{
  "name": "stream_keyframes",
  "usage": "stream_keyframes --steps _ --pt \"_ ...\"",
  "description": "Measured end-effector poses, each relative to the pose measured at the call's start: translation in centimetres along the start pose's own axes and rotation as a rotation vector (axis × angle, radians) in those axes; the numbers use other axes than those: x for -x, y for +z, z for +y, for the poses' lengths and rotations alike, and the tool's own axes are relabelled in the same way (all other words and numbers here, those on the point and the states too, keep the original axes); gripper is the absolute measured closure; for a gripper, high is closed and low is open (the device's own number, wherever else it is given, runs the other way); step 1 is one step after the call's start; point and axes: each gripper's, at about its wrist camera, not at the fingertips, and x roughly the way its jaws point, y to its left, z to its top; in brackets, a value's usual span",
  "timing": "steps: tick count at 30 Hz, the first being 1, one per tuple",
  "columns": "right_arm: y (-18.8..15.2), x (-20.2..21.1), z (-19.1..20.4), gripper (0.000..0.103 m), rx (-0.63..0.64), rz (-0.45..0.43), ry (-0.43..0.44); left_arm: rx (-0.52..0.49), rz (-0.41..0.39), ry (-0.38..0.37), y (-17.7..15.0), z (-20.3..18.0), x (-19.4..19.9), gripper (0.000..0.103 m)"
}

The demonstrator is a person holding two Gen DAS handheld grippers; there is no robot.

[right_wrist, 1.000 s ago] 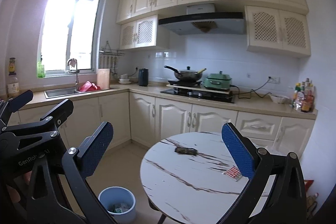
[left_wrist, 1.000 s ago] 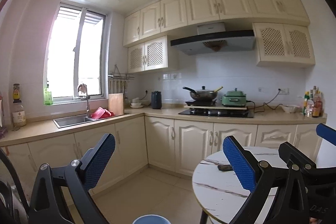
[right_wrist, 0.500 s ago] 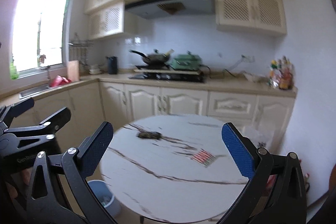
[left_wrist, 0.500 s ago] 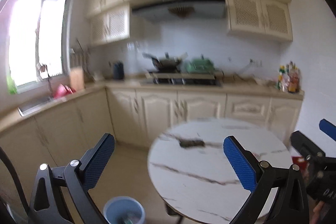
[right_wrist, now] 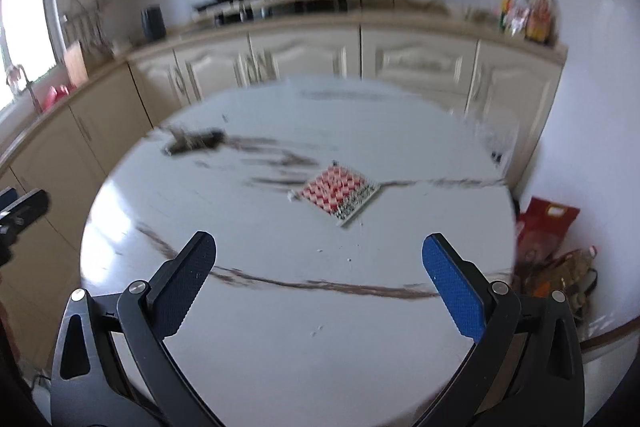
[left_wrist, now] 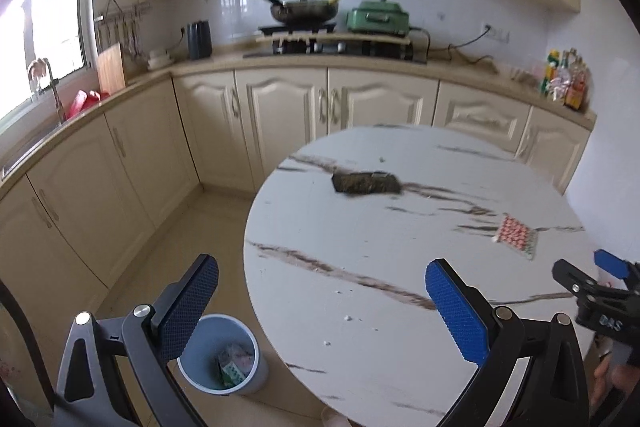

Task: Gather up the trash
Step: 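Move both open tools back toward the table, then grasp the red-and-white checkered packet with the right tool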

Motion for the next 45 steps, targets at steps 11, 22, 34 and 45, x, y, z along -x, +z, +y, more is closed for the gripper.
stream_keyframes --steps 11,22,34,45 --pt "3.4 -9.8 -1.4 0.0 -0.034 0.195 -0.056 -0.004 0.058 0.002 3.7 0.7 -9.0 0.001" --pt "4.3 -13.0 -1.8 0.001 0.031 0.219 -0.067 -0.028 0.074 -0.036 5.6 0.3 -14.4 0.001" --pt "3.2 -11.2 -2.0 0.038 0.087 0.175 -0.011 -0.022 0.105 -0.05 4.7 0.2 -14.9 0.001" --pt "3.4 -10.6 -4.2 0.087 0.068 0.152 0.007 -0.047 0.123 -0.058 4.4 -0.4 -14.9 0.001"
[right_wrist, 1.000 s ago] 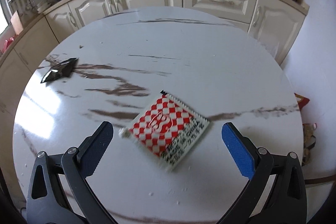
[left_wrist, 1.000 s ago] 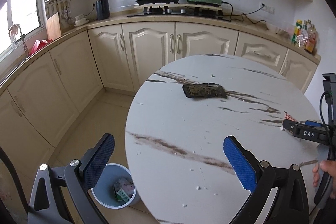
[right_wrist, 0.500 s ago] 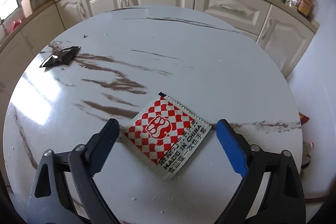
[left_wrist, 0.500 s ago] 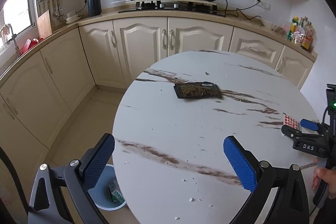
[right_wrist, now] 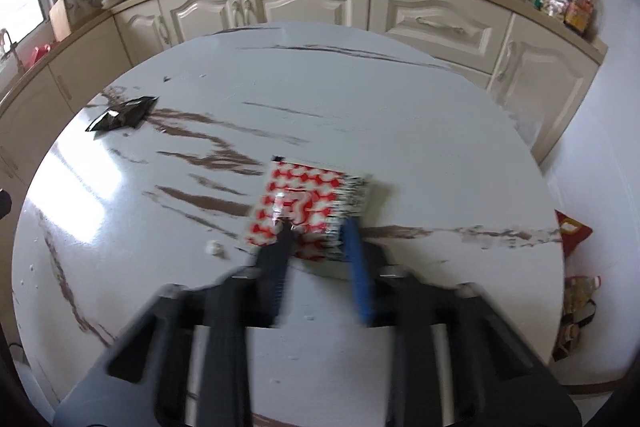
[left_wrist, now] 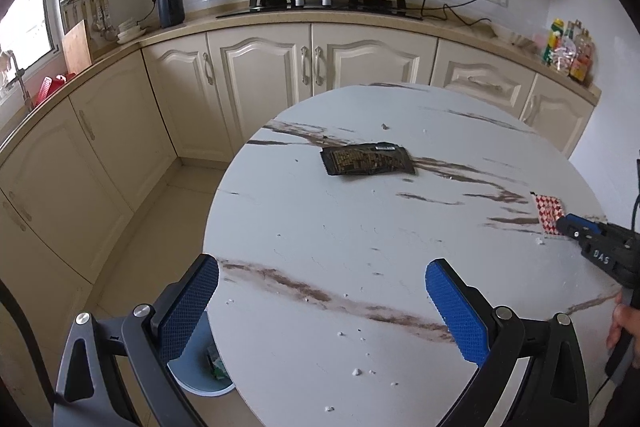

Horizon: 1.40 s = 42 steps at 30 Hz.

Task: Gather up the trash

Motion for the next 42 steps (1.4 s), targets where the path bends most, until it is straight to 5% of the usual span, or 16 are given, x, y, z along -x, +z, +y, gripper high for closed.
stream_keyframes --steps 7,19,29,30,31,32,42 --pt "-0.1 0.2 -0.5 0.098 -0.002 -0.012 0.047 -0.013 0.025 -0.003 0.1 -0.5 -0.6 0.001" --pt "1.0 2.9 0.0 0.1 -0.01 -0.11 0.091 -0.019 0.034 -0.02 1.0 -0.6 -1.4 0.001" --pt "1.7 1.1 -1.0 0.1 -0.096 -0.052 0.112 0.019 0.048 -0.012 1.6 0.6 -2.6 0.001" --pt "1.9 1.1 -0.5 0.081 -0.093 -0.044 0.09 0.023 0.053 -0.014 1.5 0.7 -2.8 0.001" --pt "2.1 0.9 -0.1 0.043 -0.097 -0.029 0.084 0.024 0.055 -0.018 1.6 0.9 -2.9 0.001" --pt "2.3 0.6 0.7 0.029 -0.091 -0.019 0.086 0.023 0.057 -0.021 1.5 0.9 -3.0 0.001" --pt "3.9 -3.1 4.4 0.032 -0.045 0.057 0.045 0.026 0.046 -0.018 1.4 1.9 -2.3 0.001"
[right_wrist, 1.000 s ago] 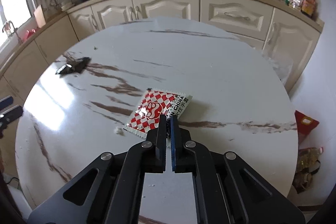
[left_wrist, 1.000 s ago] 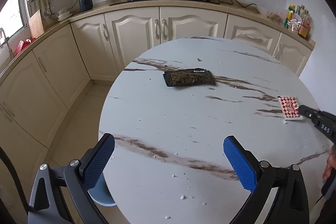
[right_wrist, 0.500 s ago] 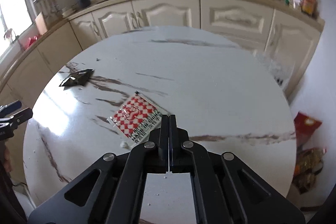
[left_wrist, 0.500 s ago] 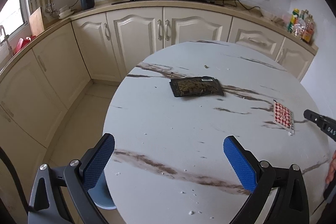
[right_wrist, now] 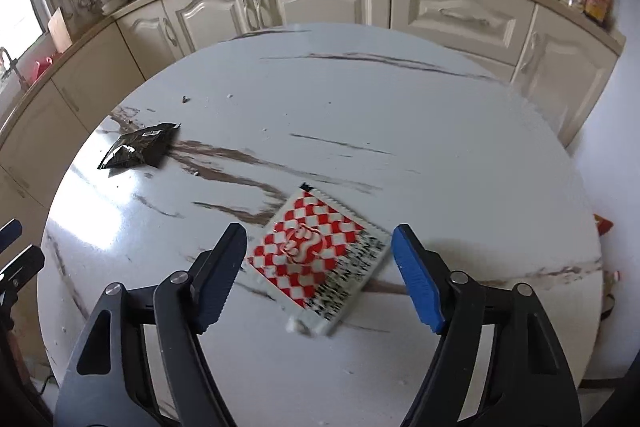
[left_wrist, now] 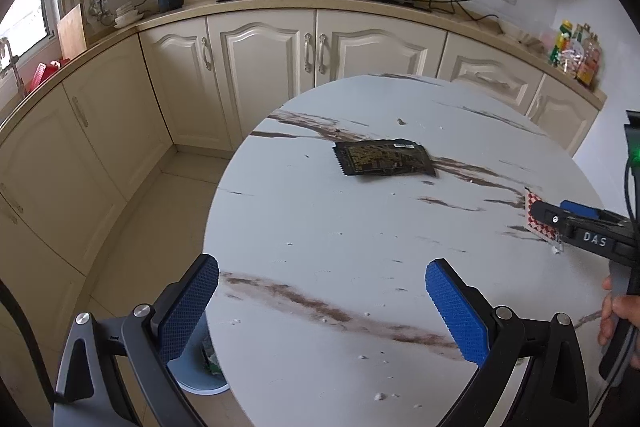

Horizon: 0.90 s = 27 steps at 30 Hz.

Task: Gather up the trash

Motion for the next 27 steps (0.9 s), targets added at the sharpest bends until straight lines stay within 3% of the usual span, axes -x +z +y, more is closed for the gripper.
stream_keyframes --steps 8,11,18,20,22,25,27 --pt "-0.4 -0.9 1.3 0.038 0.07 -0.003 -0.064 0.005 0.009 -0.016 0.1 0.5 -0.3 0.001" --pt "-0.4 -0.6 1.3 0.054 0.087 -0.008 -0.053 0.013 0.012 -0.023 0.1 0.4 -0.3 0.001" --pt "-0.9 -0.3 1.5 0.065 0.136 -0.023 -0.045 -0.002 0.022 -0.039 0.3 -0.8 -0.7 0.001" --pt "-1.3 -0.1 1.9 0.075 0.161 -0.036 -0.048 -0.011 0.028 -0.045 0.6 -1.1 -1.1 0.001" --pt "-1.5 0.1 2.5 0.099 0.19 -0.037 -0.013 -0.013 0.034 -0.058 1.1 -1.3 -1.7 0.001" --pt "-1.5 0.1 3.2 0.101 0.215 -0.034 -0.008 -0.007 0.055 -0.103 2.3 -1.7 -3.0 0.001" --pt "-1.4 0.2 2.4 0.101 0.184 -0.033 0.046 -0.01 0.064 -0.101 3.2 -2.3 -3.9 0.001"
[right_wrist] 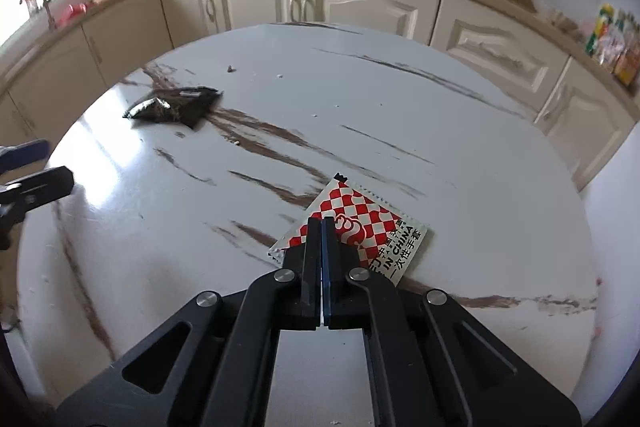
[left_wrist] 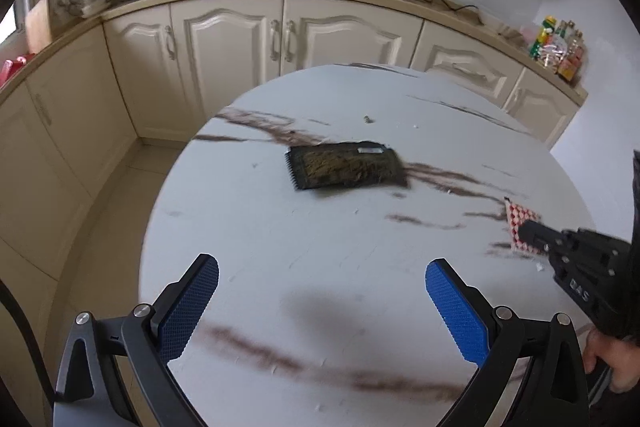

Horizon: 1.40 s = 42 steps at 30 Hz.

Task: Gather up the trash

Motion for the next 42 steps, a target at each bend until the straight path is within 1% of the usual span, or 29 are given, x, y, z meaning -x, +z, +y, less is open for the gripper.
stream_keyframes --steps 2,3,4,5,6,7,8,10,11,12,13,15,18,19,21,23,25,26,28,29,30,31,33,34,35,36,37,38,42 --pt "0.0 0.1 -0.7 0.102 -0.018 -0.003 0.044 -0.011 -0.004 0.01 1.1 -0.3 -1.0 0.001" --pt "0.0 0.0 -1.3 0.102 -0.044 -0.002 0.07 -0.015 0.001 0.0 1.7 -0.4 -1.7 0.001" --pt "0.0 0.1 -1.4 0.102 -0.042 0.003 0.079 -0.017 0.015 -0.017 2.2 -0.6 -2.5 0.001" --pt "0.0 0.3 -1.4 0.102 -0.041 0.011 0.08 -0.016 0.034 -0.019 2.7 -0.6 -3.5 0.001" --pt "0.0 0.6 -1.5 0.102 -0.038 -0.003 0.077 -0.011 0.047 -0.01 3.2 -0.6 -4.3 0.001" --pt "-0.1 0.5 -1.4 0.102 -0.03 0.008 0.091 -0.009 0.052 -0.015 3.7 -0.5 -5.0 0.001" --pt "-0.2 0.4 -1.4 0.102 -0.033 0.021 0.103 -0.012 0.059 -0.009 4.2 -0.5 -5.8 0.001" --pt "-0.4 0.9 -1.6 0.1 -0.047 -0.009 0.101 -0.038 0.065 0.016 5.0 -0.7 -7.0 0.001" --pt "-0.5 1.2 -1.6 0.097 -0.053 -0.022 0.092 -0.053 0.071 0.022 5.2 -0.7 -7.5 0.001" --pt "-0.5 1.5 -1.8 0.087 -0.066 -0.035 0.087 -0.064 0.075 0.032 5.4 -1.0 -7.9 0.001" --pt "-0.4 1.8 -1.9 0.074 -0.077 -0.046 0.093 -0.085 0.074 0.047 5.7 -1.3 -8.5 0.001" --pt "-0.4 2.5 -2.3 0.061 -0.098 -0.078 0.096 -0.127 0.075 0.057 6.0 -1.9 -9.5 0.001" --pt "-0.1 3.0 -2.7 0.059 -0.108 -0.097 0.092 -0.186 0.062 0.043 6.6 -3.2 -10.4 0.001" --pt "-0.1 3.0 -2.7 0.057 -0.11 -0.098 0.092 -0.226 0.05 0.037 6.8 -3.6 -10.8 0.001" --pt "-0.2 2.9 -3.1 0.055 -0.124 -0.096 0.084 -0.271 0.043 0.014 6.9 -4.0 -11.2 0.001" --pt "-0.2 2.8 -3.4 0.054 -0.138 -0.09 0.091 -0.272 0.059 -0.021 7.3 -3.9 -11.9 0.0" --pt "-0.3 2.8 -3.7 0.051 -0.153 -0.085 0.079 -0.261 0.065 -0.049 7.4 -3.7 -12.6 0.001" --pt "-0.4 2.7 -3.9 0.047 -0.165 -0.08 0.067 -0.266 0.059 -0.05 7.4 -3.7 -12.7 0.001" --pt "-0.5 2.7 -4.0 0.045 -0.175 -0.077 0.071 -0.268 0.06 -0.058 7.3 -3.8 -12.9 0.007" --pt "-0.5 2.7 -4.0 0.044 -0.178 -0.077 0.071 -0.272 0.063 -0.062 7.2 -3.9 -12.9 0.014" --pt "-0.5 2.8 -4.0 0.041 -0.183 -0.076 0.063 -0.275 0.061 -0.07 7.2 -3.9 -12.9 0.027" --pt "-0.5 2.8 -3.9 0.036 -0.187 -0.075 0.058 -0.278 0.056 -0.076 7.3 -4.0 -12.7 0.033" --pt "-0.6 2.8 -3.8 0.031 -0.191 -0.074 0.049 -0.288 0.054 -0.083 7.1 -4.2 -12.3 0.047" --pt "-0.6 2.7 -3.7 0.029 -0.192 -0.067 0.044 -0.292 0.054 -0.086 7.0 -4.3 -12.1 0.049" --pt "-0.6 2.7 -3.7 0.028 -0.194 -0.062 0.042 -0.292 0.053 -0.087 6.9 -4.1 -11.7 0.058" --pt "-0.6 2.6 -3.6 0.025 -0.196 -0.059 0.045 -0.289 0.051 -0.093 6.8 -4.0 -11.4 0.078" --pt "-0.7 2.5 -3.5 0.018 -0.197 -0.054 0.043 -0.284 0.052 -0.105 6.6 -3.9 -11.1 0.079" --pt "-0.7 2.4 -3.4 0.016 -0.196 -0.043 0.034 -0.279 0.052 -0.1 6.3 -3.9 -10.8 0.08" --pt "-0.2 1.7 -2.9 0.015 -0.189 -0.005 0.031 -0.274 0.047 -0.119 5.3 -3.1 -9.0 0.081"
